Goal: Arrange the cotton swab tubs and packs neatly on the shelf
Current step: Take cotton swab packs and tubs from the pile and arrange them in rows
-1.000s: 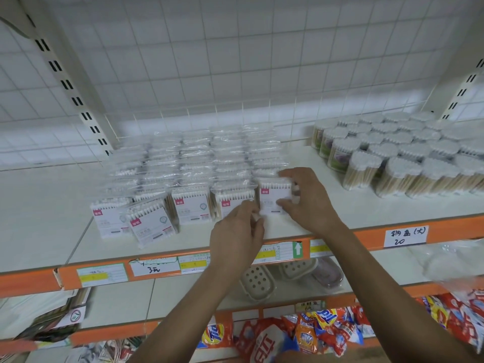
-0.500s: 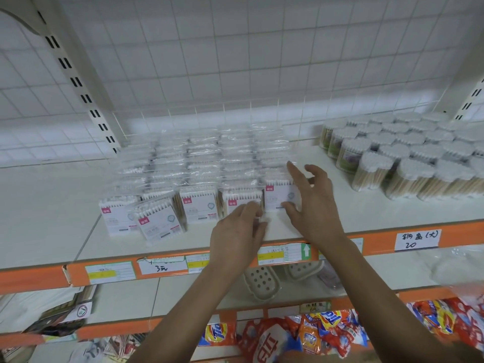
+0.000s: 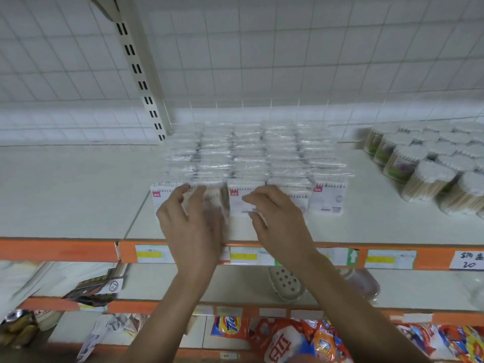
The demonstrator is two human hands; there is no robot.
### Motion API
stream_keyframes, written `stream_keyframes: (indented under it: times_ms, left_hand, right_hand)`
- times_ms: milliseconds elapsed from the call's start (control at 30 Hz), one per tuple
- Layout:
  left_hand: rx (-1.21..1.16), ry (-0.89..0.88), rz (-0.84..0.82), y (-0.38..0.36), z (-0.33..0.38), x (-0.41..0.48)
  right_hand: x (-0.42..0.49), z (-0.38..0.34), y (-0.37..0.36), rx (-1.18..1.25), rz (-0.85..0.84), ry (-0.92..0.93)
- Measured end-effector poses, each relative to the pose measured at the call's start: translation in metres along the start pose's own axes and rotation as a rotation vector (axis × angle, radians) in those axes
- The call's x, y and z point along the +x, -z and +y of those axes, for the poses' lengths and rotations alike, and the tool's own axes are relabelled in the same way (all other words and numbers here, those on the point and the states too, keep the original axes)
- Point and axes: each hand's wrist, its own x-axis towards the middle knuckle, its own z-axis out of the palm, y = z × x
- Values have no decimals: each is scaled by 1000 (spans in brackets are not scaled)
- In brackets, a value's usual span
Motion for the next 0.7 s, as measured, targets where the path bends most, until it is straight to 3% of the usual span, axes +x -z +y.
stream_keyframes:
  times_ms: [167, 367, 700]
  left_hand:
    - [-117, 196, -148, 10, -9, 4]
    - [-250, 98, -186, 10, -18, 9]
    - [-197, -14, -181, 2, -34, 14]
  right_hand:
    - [13, -26, -26, 47, -187, -77]
    - [10, -37, -45, 18, -155, -107]
    - [14, -40, -56, 36, -79, -146]
